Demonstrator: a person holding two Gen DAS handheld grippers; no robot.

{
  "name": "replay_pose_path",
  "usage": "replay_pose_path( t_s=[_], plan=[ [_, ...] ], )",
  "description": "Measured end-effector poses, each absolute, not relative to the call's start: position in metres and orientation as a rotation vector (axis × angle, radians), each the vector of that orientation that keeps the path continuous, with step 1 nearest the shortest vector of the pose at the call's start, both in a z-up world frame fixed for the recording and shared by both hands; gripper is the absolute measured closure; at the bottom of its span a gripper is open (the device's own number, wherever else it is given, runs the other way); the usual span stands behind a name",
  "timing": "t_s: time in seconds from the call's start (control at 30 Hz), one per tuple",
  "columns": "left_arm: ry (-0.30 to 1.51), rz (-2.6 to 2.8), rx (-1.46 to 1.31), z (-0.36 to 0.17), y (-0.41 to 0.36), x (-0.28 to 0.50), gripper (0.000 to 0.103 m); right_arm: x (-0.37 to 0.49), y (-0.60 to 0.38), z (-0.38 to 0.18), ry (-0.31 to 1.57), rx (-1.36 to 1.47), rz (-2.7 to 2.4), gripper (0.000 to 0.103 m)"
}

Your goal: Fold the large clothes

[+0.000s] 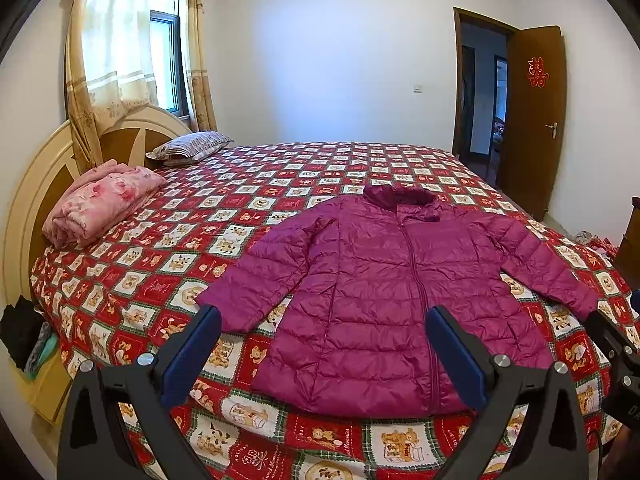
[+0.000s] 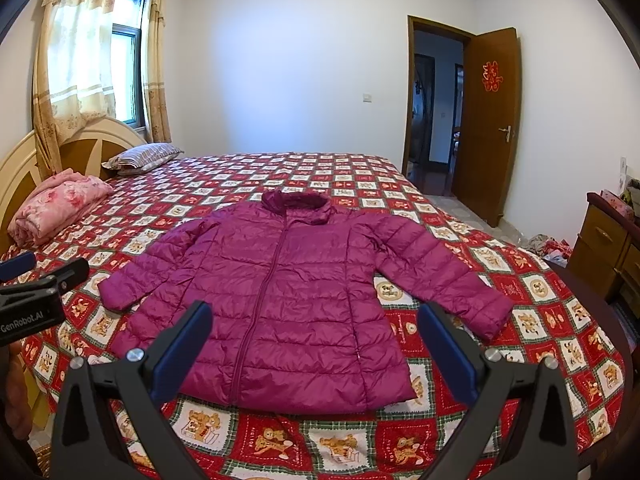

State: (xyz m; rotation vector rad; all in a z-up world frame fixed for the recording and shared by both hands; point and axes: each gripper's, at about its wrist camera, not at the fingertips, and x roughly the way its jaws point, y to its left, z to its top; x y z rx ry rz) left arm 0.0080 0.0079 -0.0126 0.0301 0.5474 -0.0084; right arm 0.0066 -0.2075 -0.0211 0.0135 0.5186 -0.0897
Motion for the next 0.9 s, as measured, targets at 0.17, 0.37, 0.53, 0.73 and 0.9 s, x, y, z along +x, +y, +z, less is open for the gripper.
replay_pose_path(
  t_s=[0.17,0.37,0.53,0.73,0.9],
  plan=[
    [0.547,-0.008,0.030,-0.0125,0.0073,0.0080,0.001,0.0069,-0.2082,-0.0224,0.523,0.017,-0.088,0.000],
    [0.548,-0.008,0.032,-0.0122,0.0076,0.0084,0.001,0.0072,-0.2075,-0.0243,0.525,0.017,-0.085,0.000],
    [0.549,-0.009,0.031,-0.0122,0.0076,0.0084,0.001,0.0069,-0.2071,-0.0241,0.528,0.017,-0.083,0.000],
    [0.552,-0.009,0.033,-0.0140,0.0070,0.0094,0.001,0.0072,-0.2059,-0.0244,0.532,0.017,-0.080,0.000],
    [0.565,-0.011,0.033,-0.0189,0.0060,0.0114,0.001,0.0082,-0.2058,-0.0244,0.534,0.017,-0.078,0.000]
  ],
)
